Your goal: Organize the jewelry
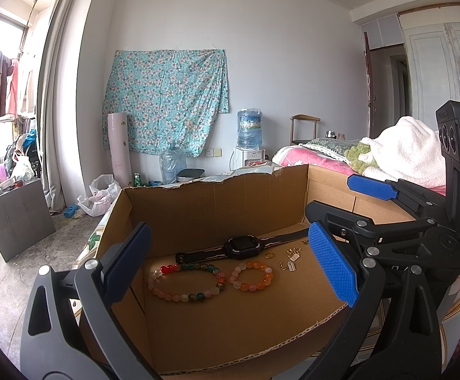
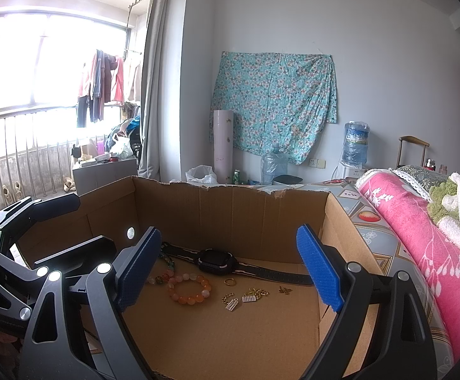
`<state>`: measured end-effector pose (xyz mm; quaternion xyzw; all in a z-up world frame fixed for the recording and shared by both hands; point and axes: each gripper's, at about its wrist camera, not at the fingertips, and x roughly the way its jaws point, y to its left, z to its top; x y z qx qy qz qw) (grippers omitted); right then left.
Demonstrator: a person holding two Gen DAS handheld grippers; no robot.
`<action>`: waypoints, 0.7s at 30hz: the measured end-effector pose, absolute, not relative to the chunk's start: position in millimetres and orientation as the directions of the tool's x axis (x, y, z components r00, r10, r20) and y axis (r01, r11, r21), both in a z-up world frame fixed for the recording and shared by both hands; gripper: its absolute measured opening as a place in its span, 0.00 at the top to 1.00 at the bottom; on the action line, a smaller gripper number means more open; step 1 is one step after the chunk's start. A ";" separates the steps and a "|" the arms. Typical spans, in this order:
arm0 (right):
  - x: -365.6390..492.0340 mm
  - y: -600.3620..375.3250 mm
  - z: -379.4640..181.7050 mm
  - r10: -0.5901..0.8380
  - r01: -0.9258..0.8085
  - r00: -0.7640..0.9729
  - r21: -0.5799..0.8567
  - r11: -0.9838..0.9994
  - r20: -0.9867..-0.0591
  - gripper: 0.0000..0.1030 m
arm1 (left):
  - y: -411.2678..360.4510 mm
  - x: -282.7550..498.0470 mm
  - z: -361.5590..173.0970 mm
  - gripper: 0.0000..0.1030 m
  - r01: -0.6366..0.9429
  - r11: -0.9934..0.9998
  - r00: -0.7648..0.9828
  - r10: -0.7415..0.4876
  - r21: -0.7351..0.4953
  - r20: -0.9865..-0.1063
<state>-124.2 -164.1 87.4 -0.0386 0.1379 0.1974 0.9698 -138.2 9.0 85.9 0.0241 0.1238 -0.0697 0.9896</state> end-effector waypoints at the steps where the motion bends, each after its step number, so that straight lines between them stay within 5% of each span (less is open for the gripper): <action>1: -123.1 -164.1 87.7 0.372 -0.393 0.884 -0.021 0.919 -0.283 0.17 | 9.3 -138.1 85.9 0.08 0.144 0.989 0.960 -0.132 0.030 -0.248; 21: -124.1 -164.1 87.7 0.372 -0.393 0.884 -0.021 0.919 -0.283 0.17 | 8.5 -138.2 85.9 0.08 0.144 0.989 0.960 -0.132 0.030 -0.248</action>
